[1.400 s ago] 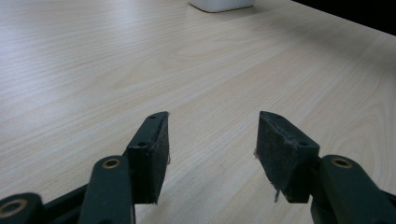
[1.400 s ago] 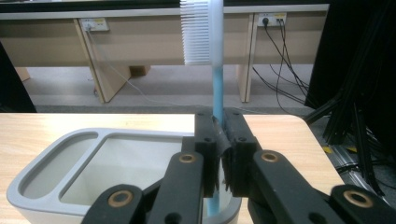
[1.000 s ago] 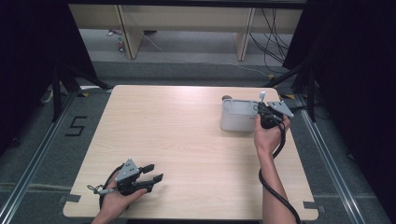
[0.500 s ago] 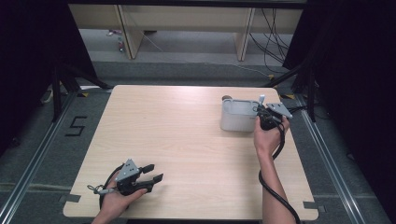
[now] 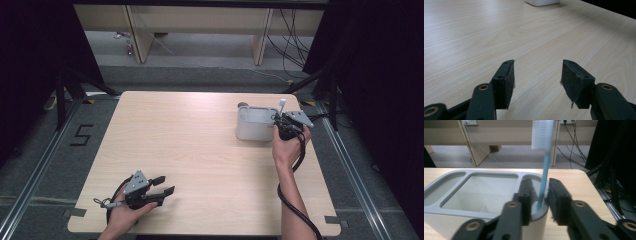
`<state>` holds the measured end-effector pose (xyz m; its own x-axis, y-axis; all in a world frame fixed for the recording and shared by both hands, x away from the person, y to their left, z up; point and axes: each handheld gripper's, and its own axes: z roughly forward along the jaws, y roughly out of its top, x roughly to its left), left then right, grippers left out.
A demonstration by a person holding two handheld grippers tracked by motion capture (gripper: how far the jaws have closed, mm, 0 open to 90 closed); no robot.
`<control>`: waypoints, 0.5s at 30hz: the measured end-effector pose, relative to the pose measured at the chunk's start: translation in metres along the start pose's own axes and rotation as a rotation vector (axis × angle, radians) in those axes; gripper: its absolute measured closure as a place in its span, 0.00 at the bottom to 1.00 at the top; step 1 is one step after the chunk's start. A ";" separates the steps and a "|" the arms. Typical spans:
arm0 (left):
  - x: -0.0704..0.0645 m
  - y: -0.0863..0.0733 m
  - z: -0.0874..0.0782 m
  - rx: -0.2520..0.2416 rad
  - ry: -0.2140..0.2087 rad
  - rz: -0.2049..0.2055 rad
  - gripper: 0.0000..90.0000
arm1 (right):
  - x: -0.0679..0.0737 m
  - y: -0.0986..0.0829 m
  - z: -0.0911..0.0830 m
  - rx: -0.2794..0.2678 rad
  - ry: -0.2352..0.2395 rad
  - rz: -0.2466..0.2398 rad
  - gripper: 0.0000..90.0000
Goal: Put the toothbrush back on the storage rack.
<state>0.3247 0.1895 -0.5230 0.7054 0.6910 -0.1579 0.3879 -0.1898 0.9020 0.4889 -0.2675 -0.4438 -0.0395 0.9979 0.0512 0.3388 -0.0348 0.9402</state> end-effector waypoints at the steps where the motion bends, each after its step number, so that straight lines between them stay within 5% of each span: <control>1: 0.000 0.000 0.000 0.000 0.000 0.000 0.48 | -0.001 0.000 0.000 -0.005 0.000 -0.007 0.74; 12: -0.001 0.000 -0.001 0.009 0.013 0.000 0.48 | -0.006 0.001 -0.014 -0.001 0.013 0.015 0.65; 15: -0.001 0.000 -0.001 0.007 0.012 0.001 0.48 | -0.008 0.001 -0.018 0.018 0.029 -0.016 0.64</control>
<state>0.3240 0.1894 -0.5224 0.6985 0.6992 -0.1524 0.3918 -0.1955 0.8990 0.4729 -0.2770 -0.4368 -0.0722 0.9963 0.0461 0.3548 -0.0175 0.9348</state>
